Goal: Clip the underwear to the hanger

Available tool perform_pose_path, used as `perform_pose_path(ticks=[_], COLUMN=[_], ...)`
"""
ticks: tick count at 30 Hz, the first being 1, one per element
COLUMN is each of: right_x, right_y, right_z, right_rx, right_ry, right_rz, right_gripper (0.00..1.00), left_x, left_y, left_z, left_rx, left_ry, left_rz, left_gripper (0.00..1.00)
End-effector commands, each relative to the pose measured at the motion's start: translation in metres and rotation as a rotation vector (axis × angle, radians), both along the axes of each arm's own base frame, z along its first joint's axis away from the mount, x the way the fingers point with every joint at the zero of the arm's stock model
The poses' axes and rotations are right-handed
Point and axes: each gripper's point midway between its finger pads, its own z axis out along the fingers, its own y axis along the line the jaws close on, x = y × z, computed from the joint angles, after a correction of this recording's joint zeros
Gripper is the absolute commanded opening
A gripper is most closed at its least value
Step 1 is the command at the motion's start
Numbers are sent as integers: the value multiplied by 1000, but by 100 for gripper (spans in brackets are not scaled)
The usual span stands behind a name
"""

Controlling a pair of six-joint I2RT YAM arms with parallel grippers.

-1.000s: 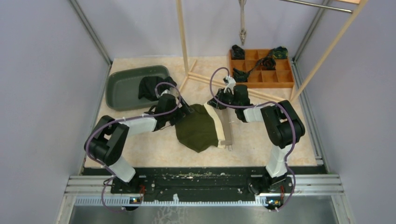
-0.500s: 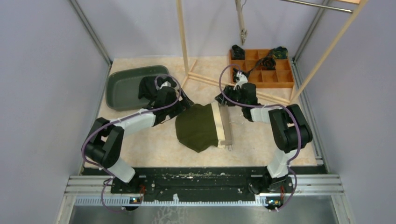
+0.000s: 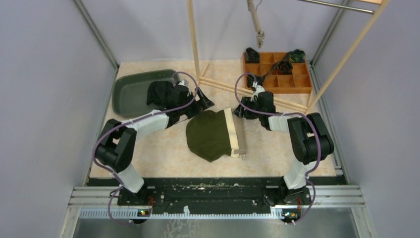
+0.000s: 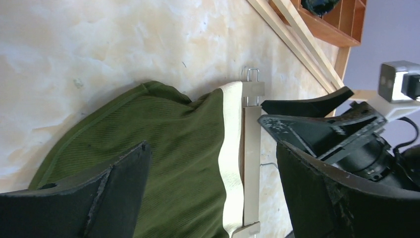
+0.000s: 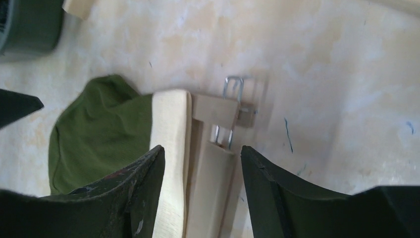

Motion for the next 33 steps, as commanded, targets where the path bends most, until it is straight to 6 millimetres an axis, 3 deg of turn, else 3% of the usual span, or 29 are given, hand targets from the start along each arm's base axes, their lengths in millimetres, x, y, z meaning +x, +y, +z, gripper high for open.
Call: perform_pose_path(ticks=[1,7,18,27,29,33], right_x=[-7,-16,-26,-26,-25,-26], right_y=[-6,-4,6,7,6,10], right_z=[4,-6,-14,-20,-20,-19], right_rx=[-15,-9,40,47,51,76], right_ry=[-8,26,77,125,127,128], right_rz=[12,43,105,148,154,171], right_gripper=[58,57,38,37,32,12], left_x=[4,1,0,-1,0,0], left_y=[-19,-24,-25,-24,-23,-23], left_z=[14,12,15,12,13,14], left_rx=[-66,-85,-93,-84,-82,-81], left_ry=[-41,-37,-50,-47,-49,-52], left_rz=[-82,-110,-125,-119,-118,-117], left_gripper=[99,99,99,99,99,100])
